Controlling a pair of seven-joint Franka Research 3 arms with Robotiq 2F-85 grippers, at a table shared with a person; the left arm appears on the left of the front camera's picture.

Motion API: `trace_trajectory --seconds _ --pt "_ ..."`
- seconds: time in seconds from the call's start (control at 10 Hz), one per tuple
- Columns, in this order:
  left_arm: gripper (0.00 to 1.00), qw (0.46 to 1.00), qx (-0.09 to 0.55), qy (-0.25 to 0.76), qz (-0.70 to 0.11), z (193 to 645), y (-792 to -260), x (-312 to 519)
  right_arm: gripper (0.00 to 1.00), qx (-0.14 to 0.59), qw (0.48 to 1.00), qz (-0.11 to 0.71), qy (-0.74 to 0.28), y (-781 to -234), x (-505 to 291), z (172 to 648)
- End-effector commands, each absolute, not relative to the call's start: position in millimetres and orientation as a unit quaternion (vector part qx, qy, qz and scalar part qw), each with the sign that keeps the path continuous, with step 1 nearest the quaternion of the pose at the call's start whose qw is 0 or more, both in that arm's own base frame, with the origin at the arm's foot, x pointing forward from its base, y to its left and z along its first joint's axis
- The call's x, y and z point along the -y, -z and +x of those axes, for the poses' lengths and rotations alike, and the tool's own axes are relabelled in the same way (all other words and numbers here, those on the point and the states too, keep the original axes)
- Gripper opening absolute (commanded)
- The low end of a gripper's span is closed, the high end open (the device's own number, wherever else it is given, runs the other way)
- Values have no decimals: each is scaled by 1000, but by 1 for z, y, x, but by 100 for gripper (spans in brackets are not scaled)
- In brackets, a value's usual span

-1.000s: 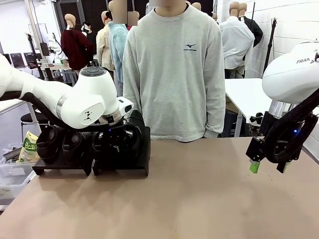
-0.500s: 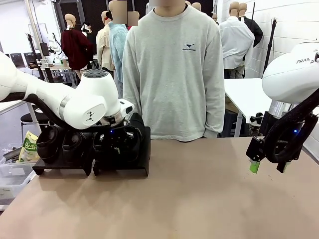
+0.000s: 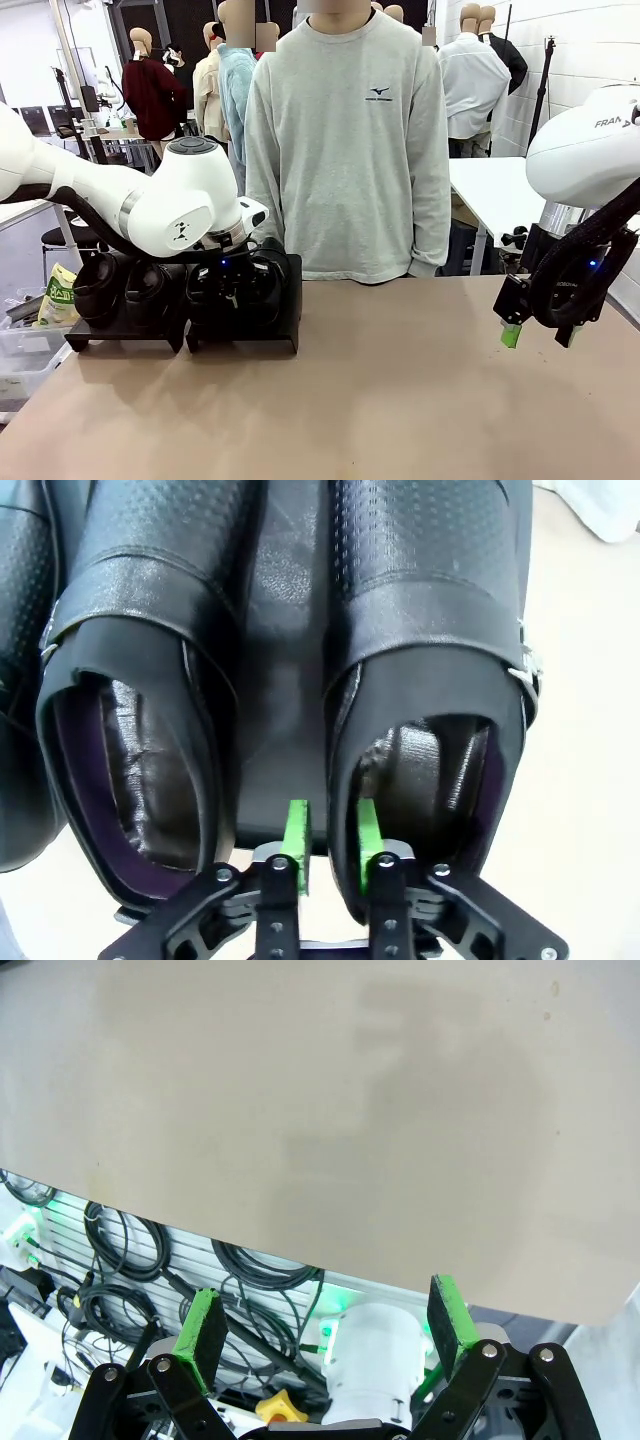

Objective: Organize the shoes by placing them on the stand.
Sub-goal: Place the Shoe from the middle of the table onto the Shoes Stand.

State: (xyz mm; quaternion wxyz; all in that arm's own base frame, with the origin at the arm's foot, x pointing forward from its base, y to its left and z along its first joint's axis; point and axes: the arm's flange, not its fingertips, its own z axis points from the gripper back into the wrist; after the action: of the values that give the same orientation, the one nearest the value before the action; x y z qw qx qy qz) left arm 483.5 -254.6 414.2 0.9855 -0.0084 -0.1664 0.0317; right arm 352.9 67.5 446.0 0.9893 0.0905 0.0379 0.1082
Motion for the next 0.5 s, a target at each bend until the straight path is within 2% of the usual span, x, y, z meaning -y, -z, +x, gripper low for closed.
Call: trace_trajectory --seconds 0.0,0.1,0.4 --pt "78 984 174 -41 -2 488 -418 258 100 -41 989 83 -112 -447 -65 353" --pt "98 983 177 -42 -1 487 -420 258 100 -41 989 83 -112 -447 -65 353" --pt "100 980 194 -35 -8 476 -444 262 100 -41 989 83 -112 -447 -65 353"
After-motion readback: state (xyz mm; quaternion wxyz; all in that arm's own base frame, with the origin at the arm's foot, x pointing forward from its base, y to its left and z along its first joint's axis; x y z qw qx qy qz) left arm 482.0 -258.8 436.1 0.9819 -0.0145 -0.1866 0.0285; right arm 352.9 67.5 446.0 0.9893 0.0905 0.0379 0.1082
